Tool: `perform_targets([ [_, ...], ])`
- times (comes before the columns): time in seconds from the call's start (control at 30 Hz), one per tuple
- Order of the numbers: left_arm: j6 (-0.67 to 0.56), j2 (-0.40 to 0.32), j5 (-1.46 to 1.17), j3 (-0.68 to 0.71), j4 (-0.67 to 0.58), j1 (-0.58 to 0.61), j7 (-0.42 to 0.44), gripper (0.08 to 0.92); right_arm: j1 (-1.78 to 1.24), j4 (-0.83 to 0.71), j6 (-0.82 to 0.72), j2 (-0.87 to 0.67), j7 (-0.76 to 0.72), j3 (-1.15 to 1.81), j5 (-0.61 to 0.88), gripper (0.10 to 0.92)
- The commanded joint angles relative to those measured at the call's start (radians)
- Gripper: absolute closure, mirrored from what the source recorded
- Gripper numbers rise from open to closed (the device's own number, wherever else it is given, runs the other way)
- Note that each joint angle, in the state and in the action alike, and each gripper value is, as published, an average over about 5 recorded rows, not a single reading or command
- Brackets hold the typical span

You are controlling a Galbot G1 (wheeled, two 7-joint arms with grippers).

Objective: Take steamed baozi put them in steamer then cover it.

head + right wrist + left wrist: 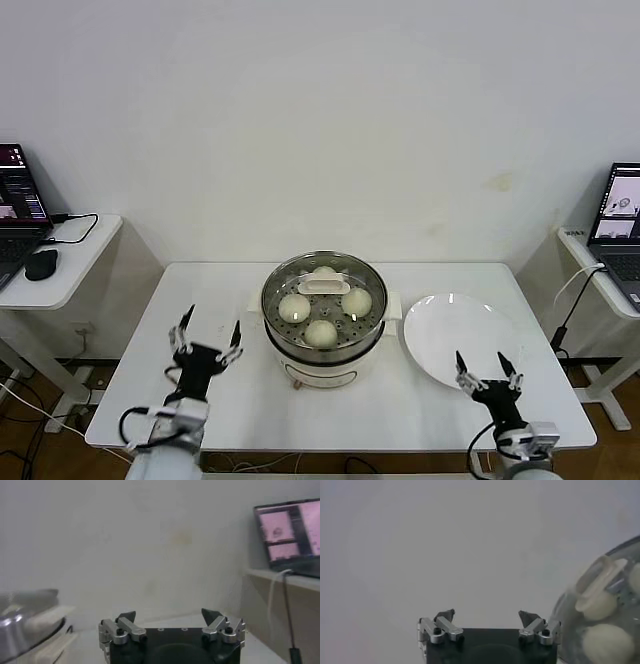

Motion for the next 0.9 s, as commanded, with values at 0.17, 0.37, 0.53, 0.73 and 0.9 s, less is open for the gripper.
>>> perform_targets([
  [0.17, -0.1, 0.01, -0.405, -0.074, 0.038, 0.268, -0.021, 0.177, -0.079, 0.063, -0.085, -0.054, -0.021, -0.059, -0.009, 0.203],
  [0.37, -0.094, 0.001, -0.398, -0.064, 0.022, 0.279, -0.017, 0.177, -0.087, 0.08, -0.088, -0.032, -0.022, -0.045, -0.045, 0.203],
  [0.53, -0.093, -0.004, -0.392, -0.062, 0.008, 0.279, -0.009, 0.177, -0.079, 0.083, -0.087, -0.007, -0.014, -0.039, -0.045, 0.203],
  [0.73, -0.096, -0.002, -0.382, -0.077, 0.004, 0.274, -0.001, 0.177, -0.069, 0.069, -0.073, 0.005, -0.005, -0.035, -0.047, 0.203],
  [0.9, -0.109, -0.006, -0.367, -0.077, 0.008, 0.267, 0.0, 0.177, -0.067, 0.076, -0.051, 0.035, -0.018, -0.02, -0.098, 0.203],
])
